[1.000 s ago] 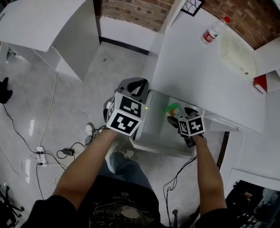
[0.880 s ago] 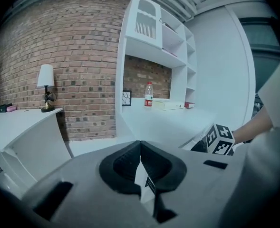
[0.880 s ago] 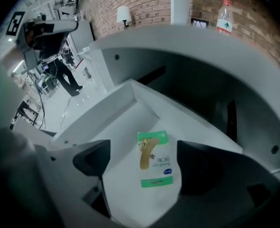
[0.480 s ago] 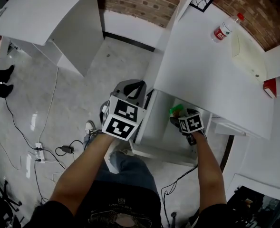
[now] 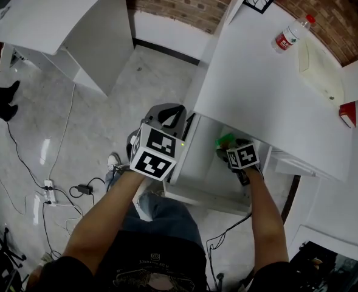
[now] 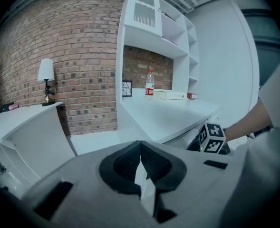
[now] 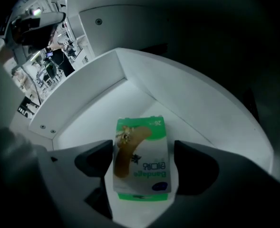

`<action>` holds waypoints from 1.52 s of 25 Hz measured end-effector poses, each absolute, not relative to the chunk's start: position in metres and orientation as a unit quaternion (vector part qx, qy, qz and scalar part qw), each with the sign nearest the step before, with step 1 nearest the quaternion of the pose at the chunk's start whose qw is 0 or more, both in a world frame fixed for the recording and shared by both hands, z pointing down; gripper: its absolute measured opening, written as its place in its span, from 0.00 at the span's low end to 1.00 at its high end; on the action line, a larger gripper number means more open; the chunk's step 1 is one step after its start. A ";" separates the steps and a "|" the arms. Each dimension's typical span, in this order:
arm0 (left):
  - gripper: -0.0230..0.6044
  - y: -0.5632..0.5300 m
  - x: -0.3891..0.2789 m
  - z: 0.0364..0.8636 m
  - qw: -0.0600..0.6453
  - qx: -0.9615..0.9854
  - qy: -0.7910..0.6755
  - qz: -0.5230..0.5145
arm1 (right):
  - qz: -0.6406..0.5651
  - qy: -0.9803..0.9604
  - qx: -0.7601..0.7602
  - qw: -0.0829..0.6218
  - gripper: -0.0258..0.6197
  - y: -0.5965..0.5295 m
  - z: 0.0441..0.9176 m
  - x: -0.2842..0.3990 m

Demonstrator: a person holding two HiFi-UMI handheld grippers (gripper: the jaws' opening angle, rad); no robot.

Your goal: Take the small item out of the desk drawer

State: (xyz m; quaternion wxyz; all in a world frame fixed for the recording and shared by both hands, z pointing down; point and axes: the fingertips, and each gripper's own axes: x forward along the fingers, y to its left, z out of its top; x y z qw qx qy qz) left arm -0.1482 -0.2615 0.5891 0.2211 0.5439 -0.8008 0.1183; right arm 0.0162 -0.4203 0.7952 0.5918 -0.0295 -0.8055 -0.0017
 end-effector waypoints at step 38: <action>0.05 -0.272 -0.111 0.481 0.196 0.635 -0.733 0.146 | 0.003 -0.876 0.035 0.481 0.58 -0.353 0.601 0.039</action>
